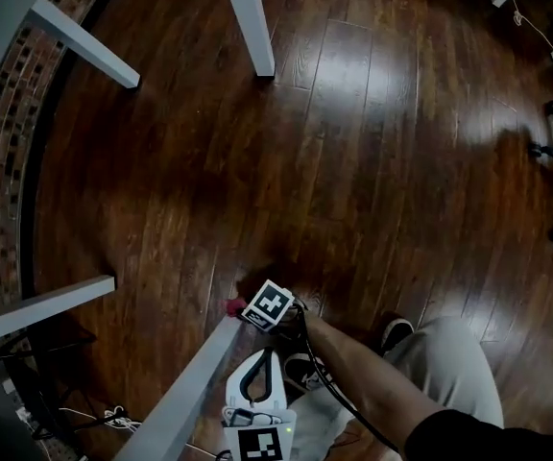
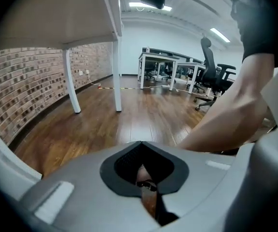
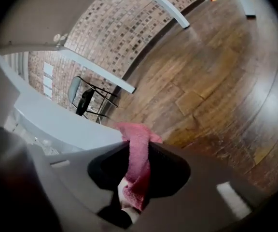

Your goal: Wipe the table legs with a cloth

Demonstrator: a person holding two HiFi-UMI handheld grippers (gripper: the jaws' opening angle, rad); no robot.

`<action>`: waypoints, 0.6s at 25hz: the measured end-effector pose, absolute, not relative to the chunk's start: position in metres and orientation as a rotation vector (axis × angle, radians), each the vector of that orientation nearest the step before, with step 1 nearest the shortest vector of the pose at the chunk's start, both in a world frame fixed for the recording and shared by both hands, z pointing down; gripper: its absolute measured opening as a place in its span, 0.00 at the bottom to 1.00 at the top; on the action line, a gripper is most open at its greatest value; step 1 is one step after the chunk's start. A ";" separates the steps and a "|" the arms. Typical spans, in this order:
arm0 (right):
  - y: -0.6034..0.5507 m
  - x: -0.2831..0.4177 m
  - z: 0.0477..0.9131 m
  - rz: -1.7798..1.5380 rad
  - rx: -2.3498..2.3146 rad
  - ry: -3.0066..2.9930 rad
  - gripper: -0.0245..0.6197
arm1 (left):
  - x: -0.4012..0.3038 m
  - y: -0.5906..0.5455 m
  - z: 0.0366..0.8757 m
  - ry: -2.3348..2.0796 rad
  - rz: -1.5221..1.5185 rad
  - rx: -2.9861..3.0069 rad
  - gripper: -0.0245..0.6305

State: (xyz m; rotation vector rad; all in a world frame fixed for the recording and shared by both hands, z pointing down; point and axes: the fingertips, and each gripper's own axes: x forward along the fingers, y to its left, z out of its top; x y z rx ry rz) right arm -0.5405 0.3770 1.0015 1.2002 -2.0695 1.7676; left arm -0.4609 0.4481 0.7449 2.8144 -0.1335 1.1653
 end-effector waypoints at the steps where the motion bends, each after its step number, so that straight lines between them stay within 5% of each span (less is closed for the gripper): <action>1: 0.376 -0.540 1.017 1.773 1.208 -2.040 0.17 | -0.458 0.449 0.748 -0.121 1.170 2.809 0.03; 8: 0.370 -0.544 1.063 1.839 1.240 -1.965 0.17 | -0.449 0.446 0.765 -0.115 1.188 2.766 0.03; 15: 0.345 -0.553 0.826 1.607 1.124 -2.376 0.17 | -0.500 0.435 0.684 -0.359 1.187 2.735 0.03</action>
